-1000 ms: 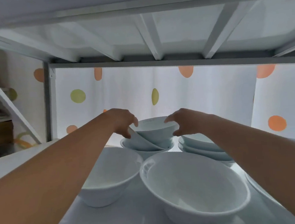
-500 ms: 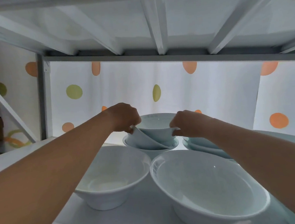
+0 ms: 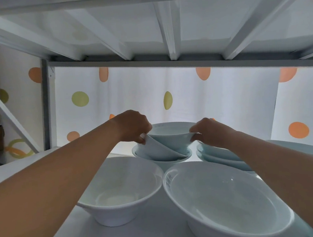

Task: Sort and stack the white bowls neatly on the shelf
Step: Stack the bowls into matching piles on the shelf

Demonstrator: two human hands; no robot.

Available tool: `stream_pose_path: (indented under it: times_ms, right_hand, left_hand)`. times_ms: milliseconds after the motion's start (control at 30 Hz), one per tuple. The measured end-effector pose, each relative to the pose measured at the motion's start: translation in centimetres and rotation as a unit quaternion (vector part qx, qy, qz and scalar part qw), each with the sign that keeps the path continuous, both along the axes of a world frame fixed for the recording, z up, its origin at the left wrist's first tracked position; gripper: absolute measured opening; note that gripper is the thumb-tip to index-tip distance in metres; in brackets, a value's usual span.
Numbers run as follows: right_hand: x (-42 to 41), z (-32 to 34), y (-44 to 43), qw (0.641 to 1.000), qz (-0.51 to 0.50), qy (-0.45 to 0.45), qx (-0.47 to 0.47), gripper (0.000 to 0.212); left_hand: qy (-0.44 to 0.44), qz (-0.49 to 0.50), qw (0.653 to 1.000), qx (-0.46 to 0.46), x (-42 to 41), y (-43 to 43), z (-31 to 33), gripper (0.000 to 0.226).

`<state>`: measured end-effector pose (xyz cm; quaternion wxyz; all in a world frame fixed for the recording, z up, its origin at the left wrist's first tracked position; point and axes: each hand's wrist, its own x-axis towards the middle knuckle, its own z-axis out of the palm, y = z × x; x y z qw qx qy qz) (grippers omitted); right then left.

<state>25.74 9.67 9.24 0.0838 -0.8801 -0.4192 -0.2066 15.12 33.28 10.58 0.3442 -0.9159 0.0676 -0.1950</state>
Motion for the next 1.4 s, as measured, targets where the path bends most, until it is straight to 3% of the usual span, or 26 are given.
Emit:
stream_pose_path:
  times_ms: [167,333,700,933,1100,1233,1400]
  right_hand:
    - [0.9,-0.2,-0.4,0.999,0.000,-0.004,0.043,0.013]
    - [0.4,-0.4,0.3,0.999,0.028,0.009,0.043,0.011]
    - [0.0,-1.4,2.3,0.998,0.057,0.034,-0.005,0.036]
    - [-1.6,-0.7,2.8,0.990,0.032,-0.008,-0.137,0.040]
    - [-1.9,-1.3,3.4,0.977,-0.004,-0.046,-0.206,0.032]
    - [-2.1,-1.3,3.4,0.971,-0.003,-0.048,-0.235,0.026]
    - [-2.5,-1.7,3.2,0.970,-0.002,-0.075,-0.231,0.025]
  left_hand:
    - [-0.014,0.000,1.000,0.001,-0.4,1.0,-0.7,0.030]
    - [0.012,0.000,0.998,0.063,0.5,0.7,-1.7,0.034]
    - [0.085,0.036,0.994,0.062,0.0,-0.3,-2.0,0.034]
    - [0.124,0.044,0.985,-0.113,-0.3,0.4,-1.8,0.035]
    - [0.134,0.062,0.936,-0.320,-1.7,0.0,-1.0,0.024]
    - [0.006,0.096,0.976,-0.194,-3.0,-0.2,-0.9,0.034]
    - [0.000,0.019,0.974,-0.227,-2.5,-1.6,-1.5,0.025]
